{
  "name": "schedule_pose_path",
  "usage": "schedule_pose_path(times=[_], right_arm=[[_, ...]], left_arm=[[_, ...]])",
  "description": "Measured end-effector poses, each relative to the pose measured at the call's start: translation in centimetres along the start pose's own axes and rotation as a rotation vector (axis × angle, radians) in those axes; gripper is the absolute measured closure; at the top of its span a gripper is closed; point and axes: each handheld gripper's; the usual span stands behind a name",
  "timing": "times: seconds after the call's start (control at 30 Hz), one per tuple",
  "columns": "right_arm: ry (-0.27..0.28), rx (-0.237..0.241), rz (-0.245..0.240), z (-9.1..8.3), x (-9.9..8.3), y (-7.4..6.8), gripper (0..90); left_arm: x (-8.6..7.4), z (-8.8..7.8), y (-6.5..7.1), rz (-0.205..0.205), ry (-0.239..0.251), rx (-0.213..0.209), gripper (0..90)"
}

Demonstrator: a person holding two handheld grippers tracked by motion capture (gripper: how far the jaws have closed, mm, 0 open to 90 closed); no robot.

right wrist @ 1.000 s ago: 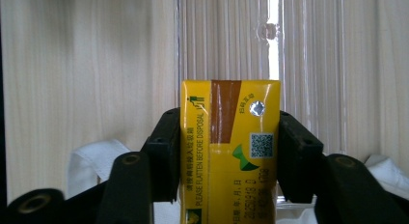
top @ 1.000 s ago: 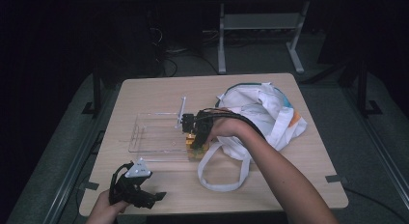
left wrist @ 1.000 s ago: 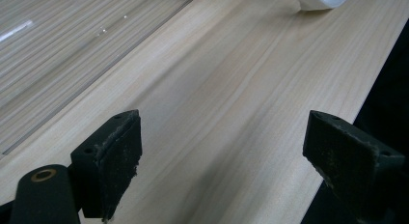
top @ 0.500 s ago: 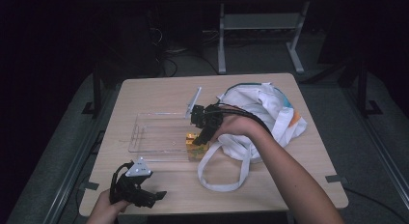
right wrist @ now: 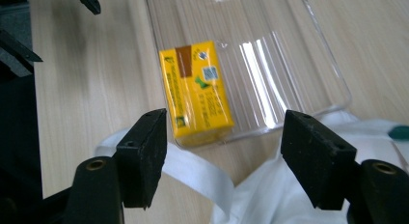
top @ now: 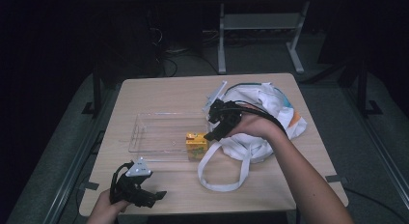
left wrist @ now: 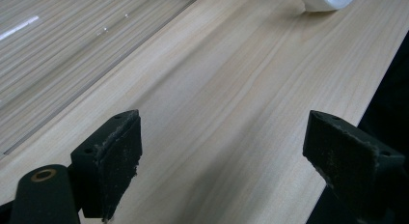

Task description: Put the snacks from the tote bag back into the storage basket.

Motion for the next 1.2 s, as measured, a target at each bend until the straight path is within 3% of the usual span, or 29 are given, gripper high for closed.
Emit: schedule_pose_path(times=[0.63,1.2], right_arm=[[0.066,-0.093,0.18,-3.0,-7.7,0.0,31.3],[0.18,-0.239,0.323,-4.5,-15.2,-2.3,25.6]], left_arm=[[0.1,0.3,0.1,0.001,-0.012,-0.002,13.3],[0.2,0.2,0.0,0.005,-0.001,0.002,13.3]])
Point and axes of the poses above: each handheld gripper's, and its own axes: z roughly forward along the jaws, x roughly out of its top, y roughly to its right, and after that the axes turned 4 degrees about -z, right-handed
